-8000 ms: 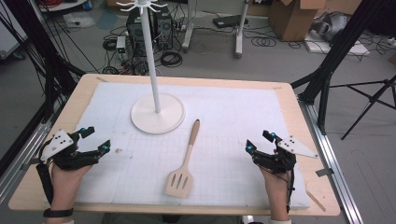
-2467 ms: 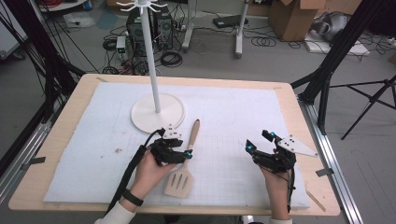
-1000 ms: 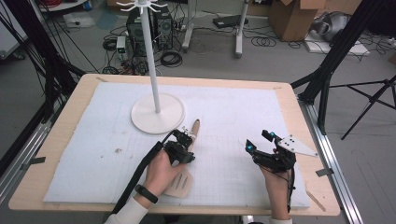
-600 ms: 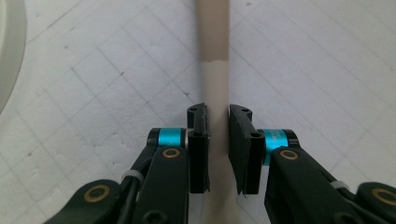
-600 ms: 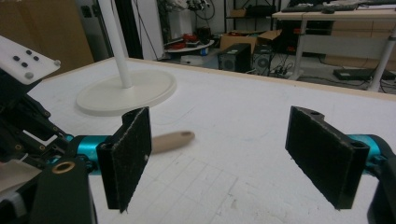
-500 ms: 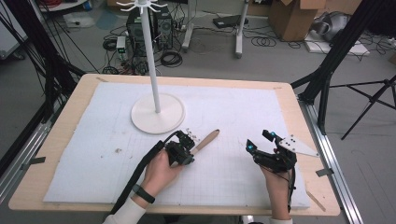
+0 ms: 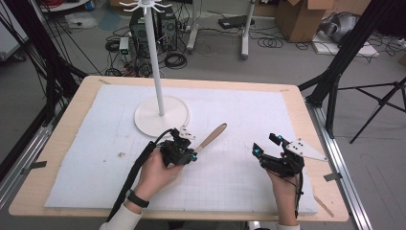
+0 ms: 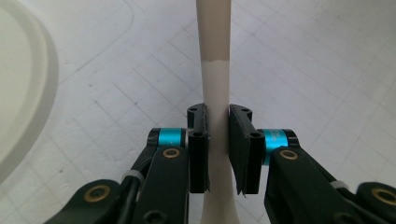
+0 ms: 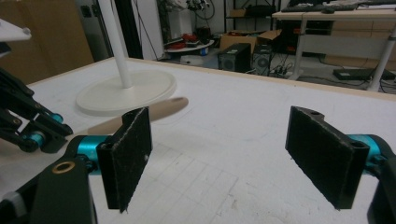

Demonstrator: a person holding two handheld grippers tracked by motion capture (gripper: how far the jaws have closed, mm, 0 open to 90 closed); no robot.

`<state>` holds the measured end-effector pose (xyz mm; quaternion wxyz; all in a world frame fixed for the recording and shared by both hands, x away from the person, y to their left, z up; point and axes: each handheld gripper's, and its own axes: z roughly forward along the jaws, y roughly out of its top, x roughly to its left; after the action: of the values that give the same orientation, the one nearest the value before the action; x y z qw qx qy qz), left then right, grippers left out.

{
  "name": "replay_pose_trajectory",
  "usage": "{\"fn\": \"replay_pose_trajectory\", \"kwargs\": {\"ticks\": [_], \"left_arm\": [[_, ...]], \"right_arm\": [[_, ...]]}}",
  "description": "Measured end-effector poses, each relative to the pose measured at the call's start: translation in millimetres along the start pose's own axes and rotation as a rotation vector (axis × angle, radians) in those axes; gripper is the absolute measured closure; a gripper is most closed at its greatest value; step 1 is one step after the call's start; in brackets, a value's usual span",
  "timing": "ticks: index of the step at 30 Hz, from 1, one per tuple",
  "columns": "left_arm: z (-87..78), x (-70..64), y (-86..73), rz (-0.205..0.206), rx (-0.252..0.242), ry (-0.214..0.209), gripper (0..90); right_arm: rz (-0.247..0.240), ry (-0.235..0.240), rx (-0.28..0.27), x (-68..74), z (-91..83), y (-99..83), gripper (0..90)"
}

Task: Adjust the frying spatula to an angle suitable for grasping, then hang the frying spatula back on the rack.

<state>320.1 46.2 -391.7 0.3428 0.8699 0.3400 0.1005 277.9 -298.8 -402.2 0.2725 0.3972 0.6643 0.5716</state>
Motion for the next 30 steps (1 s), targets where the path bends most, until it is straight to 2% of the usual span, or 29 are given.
{"fn": "replay_pose_trajectory", "kwargs": {"ticks": [6, 15, 18, 20, 21, 22, 24, 26, 27, 28, 30], "left_arm": [[-19.6, 8.1, -3.1, -0.024, -0.087, -0.021, 77.9], [-58.8, 15.7, -8.7, -0.05, -0.286, -0.035, 77.8], [-69.8, 17.2, -11.2, -0.057, -0.338, -0.037, 77.8], [-77.1, 17.8, -13.3, -0.061, -0.377, -0.035, 77.8], [-77.1, 17.8, -13.3, -0.061, -0.377, -0.035, 77.8], [-83.5, 18.2, -15.5, -0.06, -0.417, -0.03, 77.8], [-88.3, 18.0, -17.3, -0.062, -0.45, -0.025, 77.8], [-91.5, 16.8, -19.0, -0.057, -0.49, -0.002, 77.8], [-91.5, 16.8, -19.0, -0.057, -0.49, -0.002, 77.8], [-93.5, 16.5, -20.8, -0.054, -0.522, 0.001, 77.8], [-94.6, 16.0, -22.4, -0.052, -0.548, 0.002, 77.8]], "right_arm": [[-0.001, 0.003, 0.001, 0.5, 0.0, -0.1, 21.6], [0.003, 0.017, -0.014, 4.7, -1.5, 2.5, 22.4], [-0.001, 0.024, -0.021, 6.2, -0.8, 3.6, 22.4], [0.0, 0.031, -0.018, 7.8, -0.5, 4.5, 22.4], [0.0, 0.031, -0.018, 7.8, -0.5, 4.5, 22.4], [-0.007, 0.036, -0.024, 9.0, -0.2, 5.5, 22.4], [0.0, 0.044, -0.027, 10.4, 0.1, 6.6, 22.4], [0.008, 0.05, -0.029, 12.0, 0.0, 8.2, 22.4], [0.003, 0.053, -0.034, 11.8, 0.3, 8.8, 22.4], [0.017, 0.059, -0.036, 12.8, 0.0, 9.9, 22.4], [0.024, 0.07, -0.044, 13.9, -0.2, 12.0, 22.3]]}}
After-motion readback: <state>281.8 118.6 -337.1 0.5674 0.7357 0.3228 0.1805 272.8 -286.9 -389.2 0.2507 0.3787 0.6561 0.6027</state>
